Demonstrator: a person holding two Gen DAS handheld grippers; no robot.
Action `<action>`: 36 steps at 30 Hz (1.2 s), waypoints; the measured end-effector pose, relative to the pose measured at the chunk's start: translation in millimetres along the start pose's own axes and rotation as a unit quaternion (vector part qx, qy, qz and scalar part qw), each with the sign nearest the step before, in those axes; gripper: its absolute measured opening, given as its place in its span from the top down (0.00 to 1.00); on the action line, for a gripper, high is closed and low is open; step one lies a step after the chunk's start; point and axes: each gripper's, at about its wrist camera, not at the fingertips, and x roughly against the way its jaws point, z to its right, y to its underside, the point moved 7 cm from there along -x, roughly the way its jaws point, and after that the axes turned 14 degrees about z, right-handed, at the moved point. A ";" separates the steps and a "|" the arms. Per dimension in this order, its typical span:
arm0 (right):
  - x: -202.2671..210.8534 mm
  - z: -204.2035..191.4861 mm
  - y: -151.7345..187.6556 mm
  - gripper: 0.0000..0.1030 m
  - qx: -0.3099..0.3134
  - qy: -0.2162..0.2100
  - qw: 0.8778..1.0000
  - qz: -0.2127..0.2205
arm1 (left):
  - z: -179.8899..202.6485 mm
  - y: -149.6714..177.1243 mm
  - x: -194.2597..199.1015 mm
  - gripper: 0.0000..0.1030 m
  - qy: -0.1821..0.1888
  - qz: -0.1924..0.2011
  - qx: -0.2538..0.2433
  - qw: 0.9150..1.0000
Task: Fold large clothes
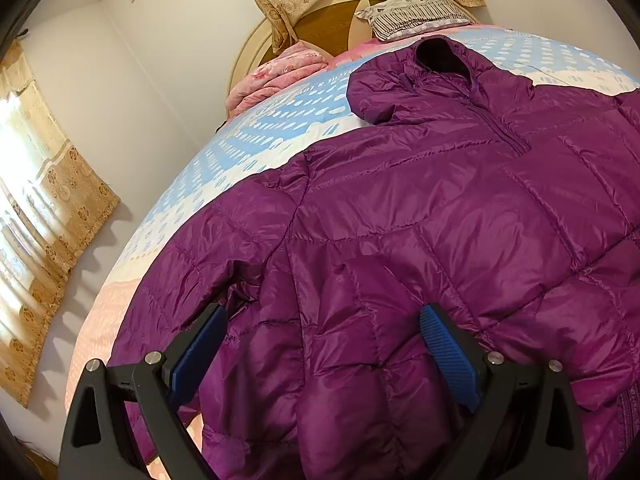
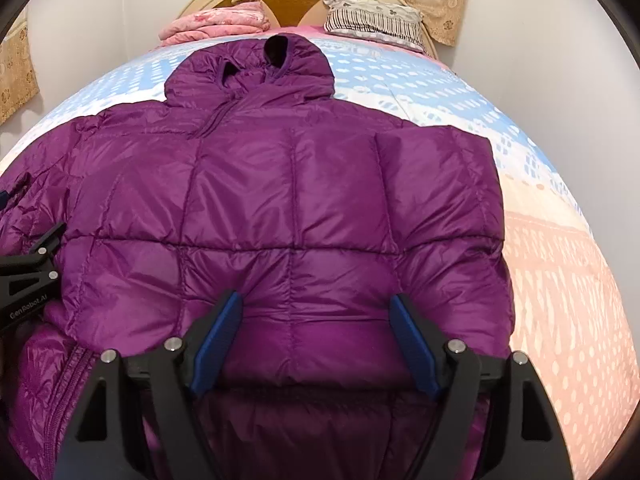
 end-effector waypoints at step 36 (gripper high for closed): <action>153.4 -17.7 59.9 0.12 0.006 -0.074 0.996 0.058 | -327.1 257.8 99.3 0.07 -0.109 -0.109 0.311 0.938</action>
